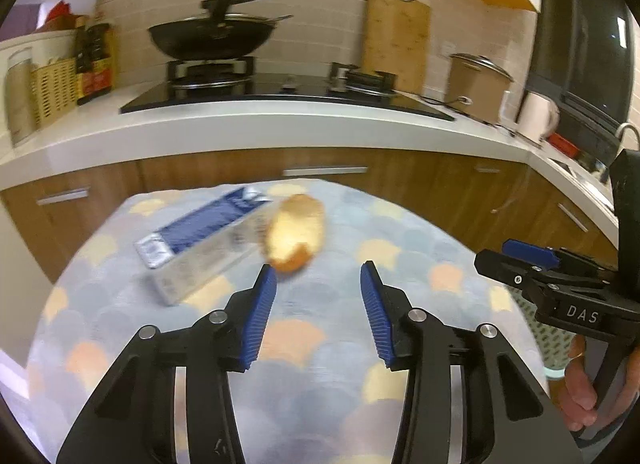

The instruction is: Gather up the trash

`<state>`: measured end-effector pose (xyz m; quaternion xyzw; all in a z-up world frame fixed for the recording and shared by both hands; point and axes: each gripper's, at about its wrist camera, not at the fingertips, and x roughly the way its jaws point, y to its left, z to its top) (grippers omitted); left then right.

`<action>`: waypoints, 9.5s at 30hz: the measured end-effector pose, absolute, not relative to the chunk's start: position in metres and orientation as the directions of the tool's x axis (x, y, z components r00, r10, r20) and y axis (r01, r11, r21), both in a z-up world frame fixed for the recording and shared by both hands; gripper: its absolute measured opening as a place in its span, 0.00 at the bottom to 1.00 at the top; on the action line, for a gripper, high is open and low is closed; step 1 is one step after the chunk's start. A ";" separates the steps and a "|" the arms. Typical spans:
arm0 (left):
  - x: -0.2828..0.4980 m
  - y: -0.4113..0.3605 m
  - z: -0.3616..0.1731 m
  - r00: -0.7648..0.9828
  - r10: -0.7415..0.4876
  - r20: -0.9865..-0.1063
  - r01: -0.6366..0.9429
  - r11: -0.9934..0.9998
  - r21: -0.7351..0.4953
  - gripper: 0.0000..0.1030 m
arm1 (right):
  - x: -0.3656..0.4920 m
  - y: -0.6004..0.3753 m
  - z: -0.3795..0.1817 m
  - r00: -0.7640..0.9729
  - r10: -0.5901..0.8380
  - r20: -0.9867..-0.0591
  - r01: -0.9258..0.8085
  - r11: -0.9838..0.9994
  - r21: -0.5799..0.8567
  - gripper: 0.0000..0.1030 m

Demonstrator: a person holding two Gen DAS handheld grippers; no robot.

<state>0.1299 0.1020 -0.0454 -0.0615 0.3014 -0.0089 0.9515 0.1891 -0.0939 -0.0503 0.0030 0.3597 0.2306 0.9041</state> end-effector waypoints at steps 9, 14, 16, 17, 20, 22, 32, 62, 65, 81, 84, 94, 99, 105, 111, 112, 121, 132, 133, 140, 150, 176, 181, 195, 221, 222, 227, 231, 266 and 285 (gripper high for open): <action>0.140 0.178 -0.051 0.805 0.033 -0.593 -0.102 0.991 -0.083 0.55 | 0.218 -0.013 -0.071 0.569 0.424 -0.704 -0.452 0.877 0.162 0.59; 0.164 0.206 -0.066 0.769 -0.004 -0.639 -0.076 0.992 -0.097 0.55 | 0.235 0.014 -0.088 0.545 0.403 -0.735 -0.427 0.888 0.171 0.48; 0.175 0.210 -0.074 0.755 -0.021 -0.656 -0.056 0.994 -0.097 0.55 | 0.240 0.018 -0.095 0.532 0.402 -0.745 -0.419 0.890 0.181 0.47; 0.181 0.212 -0.079 0.746 -0.034 -0.665 -0.045 0.994 -0.102 0.55 | 0.242 0.021 -0.098 0.526 0.398 -0.751 -0.417 0.891 0.180 0.47; 0.192 0.212 -0.090 0.732 -0.065 -0.679 -0.030 0.991 -0.127 0.55 | 0.248 0.029 -0.105 0.510 0.394 -0.765 -0.416 0.891 0.181 0.47; 0.195 0.212 -0.093 0.730 -0.080 -0.679 -0.027 0.989 -0.145 0.53 | 0.250 0.034 -0.106 0.502 0.395 -0.770 -0.418 0.890 0.184 0.47; 0.195 0.201 -0.098 0.727 -0.100 -0.679 -0.010 0.988 -0.156 0.44 | 0.261 0.051 -0.117 0.453 0.413 -0.790 -0.393 0.888 0.239 0.28; 0.169 0.198 -0.100 0.757 -0.037 -0.652 -0.098 0.981 -0.169 0.41 | 0.305 0.022 -0.101 0.520 0.377 -0.766 -0.367 0.909 0.198 0.45; 0.168 0.199 -0.100 0.758 -0.038 -0.652 -0.098 0.980 -0.172 0.41 | 0.314 0.034 -0.110 0.505 0.359 -0.785 -0.373 0.911 0.177 0.45; 0.160 0.197 -0.093 0.778 -0.083 -0.623 -0.079 0.971 -0.227 0.40 | 0.282 0.010 -0.088 0.557 0.423 -0.715 -0.386 0.894 0.228 0.03; 0.153 0.183 -0.088 0.785 -0.098 -0.612 -0.050 0.974 -0.220 0.39 | 0.271 -0.018 -0.079 0.570 0.432 -0.699 -0.360 0.896 0.260 0.03; 0.131 0.111 -0.069 0.800 -0.216 -0.560 0.087 0.965 -0.248 0.37 | 0.221 -0.136 -0.067 0.646 0.363 -0.671 -0.207 0.930 0.304 0.03; 0.126 0.072 -0.062 0.796 -0.282 -0.536 0.163 0.952 -0.258 0.36 | 0.198 -0.189 -0.061 0.683 0.301 -0.665 -0.138 0.948 0.287 0.03; 0.126 0.027 -0.054 0.777 -0.354 -0.520 0.253 0.933 -0.257 0.36 | 0.174 -0.247 -0.053 0.727 0.230 -0.647 -0.049 0.957 0.286 0.03; 0.130 -0.017 -0.045 0.756 -0.414 -0.508 0.337 0.910 -0.240 0.36 | 0.160 -0.299 -0.053 0.733 0.241 -0.636 0.011 0.931 0.365 0.03; 0.132 -0.027 -0.044 0.750 -0.425 -0.506 0.354 0.905 -0.236 0.36 | 0.158 -0.306 -0.053 0.737 0.228 -0.637 0.024 0.932 0.361 0.03; 0.148 -0.099 -0.041 0.702 -0.498 -0.509 0.456 0.863 -0.216 0.36 | 0.147 -0.359 -0.061 0.742 0.147 -0.654 0.115 0.933 0.340 0.03; 0.181 -0.171 -0.078 0.598 -0.548 -0.585 0.515 0.822 -0.243 0.37 | 0.158 -0.393 -0.104 0.658 0.056 -0.751 0.213 0.943 0.256 0.04; 0.184 -0.175 -0.081 0.593 -0.544 -0.593 0.512 0.824 -0.243 0.37 | 0.158 -0.395 -0.106 0.652 0.055 -0.756 0.219 0.941 0.257 0.04; 0.207 -0.187 -0.108 0.508 -0.540 -0.671 0.476 0.825 -0.304 0.52 | 0.177 -0.406 -0.139 0.541 0.088 -0.836 0.241 0.936 0.255 0.34; 0.198 -0.174 -0.110 0.540 -0.514 -0.667 0.454 0.845 -0.284 0.60 | 0.161 -0.398 -0.128 0.595 0.074 -0.800 0.232 0.937 0.259 0.41; 0.088 -0.134 0.001 0.856 -0.311 -0.413 0.327 0.944 -0.033 0.82 | 0.062 -0.335 0.006 0.867 -0.216 -0.448 0.268 0.962 0.057 0.45; 0.075 -0.137 0.008 0.875 -0.294 -0.383 0.311 0.950 -0.018 0.83 | 0.050 -0.331 0.016 0.886 -0.241 -0.397 0.279 0.959 0.040 0.46; 0.070 -0.133 -0.001 0.874 -0.275 -0.400 0.286 0.958 -0.034 0.85 | 0.046 -0.325 0.010 0.892 -0.210 -0.401 0.248 0.968 0.045 0.46; 0.076 -0.133 -0.006 0.872 -0.259 -0.415 0.272 0.962 -0.030 0.85 | 0.043 -0.321 0.016 0.910 -0.199 -0.364 0.233 0.971 0.052 0.54; 0.076 -0.133 -0.006 0.872 -0.259 -0.415 0.272 0.962 -0.029 0.85 | 0.043 -0.320 0.016 0.910 -0.201 -0.363 0.234 0.971 0.049 0.54; 0.077 -0.133 -0.006 0.872 -0.260 -0.415 0.275 0.961 -0.024 0.86 | 0.045 -0.319 0.014 0.909 -0.194 -0.369 0.229 0.972 0.054 0.54; 0.080 -0.133 -0.009 0.868 -0.259 -0.424 0.274 0.961 -0.026 0.86 | 0.044 -0.319 0.014 0.909 -0.193 -0.370 0.230 0.972 0.058 0.54; 0.080 -0.132 -0.011 0.861 -0.253 -0.442 0.262 0.964 -0.042 0.90 | 0.051 -0.323 0.002 0.897 -0.178 -0.404 0.226 0.971 0.073 0.61; 0.087 -0.128 -0.014 0.847 -0.249 -0.470 0.253 0.966 -0.057 0.92 | 0.055 -0.321 -0.005 0.882 -0.193 -0.430 0.240 0.969 0.058 0.61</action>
